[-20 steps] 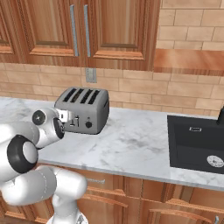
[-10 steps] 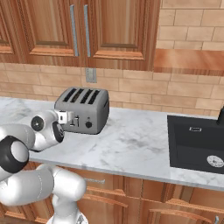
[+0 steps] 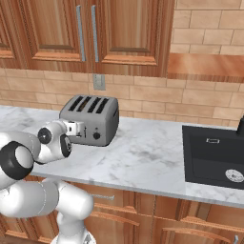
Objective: Start the toaster. Once the lever pops up, take the bread to the plate on the dining counter.
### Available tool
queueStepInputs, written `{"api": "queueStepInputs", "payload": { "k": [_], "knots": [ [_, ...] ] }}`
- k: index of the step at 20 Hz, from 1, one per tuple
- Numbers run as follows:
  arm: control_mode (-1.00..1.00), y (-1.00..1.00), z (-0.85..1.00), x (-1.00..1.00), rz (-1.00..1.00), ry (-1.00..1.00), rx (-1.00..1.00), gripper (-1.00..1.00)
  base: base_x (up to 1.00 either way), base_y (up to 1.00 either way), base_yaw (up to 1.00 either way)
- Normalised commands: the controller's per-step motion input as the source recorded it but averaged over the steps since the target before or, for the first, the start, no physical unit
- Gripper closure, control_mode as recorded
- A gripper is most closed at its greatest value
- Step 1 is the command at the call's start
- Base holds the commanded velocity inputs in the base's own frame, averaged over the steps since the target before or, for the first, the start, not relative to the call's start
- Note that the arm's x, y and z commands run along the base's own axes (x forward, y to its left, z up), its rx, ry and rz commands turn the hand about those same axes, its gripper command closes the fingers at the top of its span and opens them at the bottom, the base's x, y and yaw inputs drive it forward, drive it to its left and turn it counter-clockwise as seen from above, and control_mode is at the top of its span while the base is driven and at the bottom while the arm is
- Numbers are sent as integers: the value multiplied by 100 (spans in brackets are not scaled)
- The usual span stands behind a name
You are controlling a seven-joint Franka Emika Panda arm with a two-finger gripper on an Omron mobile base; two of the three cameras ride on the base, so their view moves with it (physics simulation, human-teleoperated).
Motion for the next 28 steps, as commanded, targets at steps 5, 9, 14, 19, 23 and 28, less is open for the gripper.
{"api": "queueStepInputs", "payload": {
  "k": [5, 9, 14, 19, 23, 28],
  "knots": [
    [-100, -10, 12, 14, 0, 0, 0, -100, 0, 0, 0],
    [-100, 0, 17, 5, 0, 0, 0, -100, 0, 0, 0],
    [-100, 0, 21, 0, 0, 0, 0, -100, 0, 0, 0],
    [-100, 0, 17, 1, 0, 0, 0, -100, 0, 0, 0],
    [-100, 0, 10, 0, 0, 0, 0, -100, 0, 0, 0],
    [-100, 0, 9, 0, 0, 0, 0, -100, 0, 0, 0]
  ]
}}
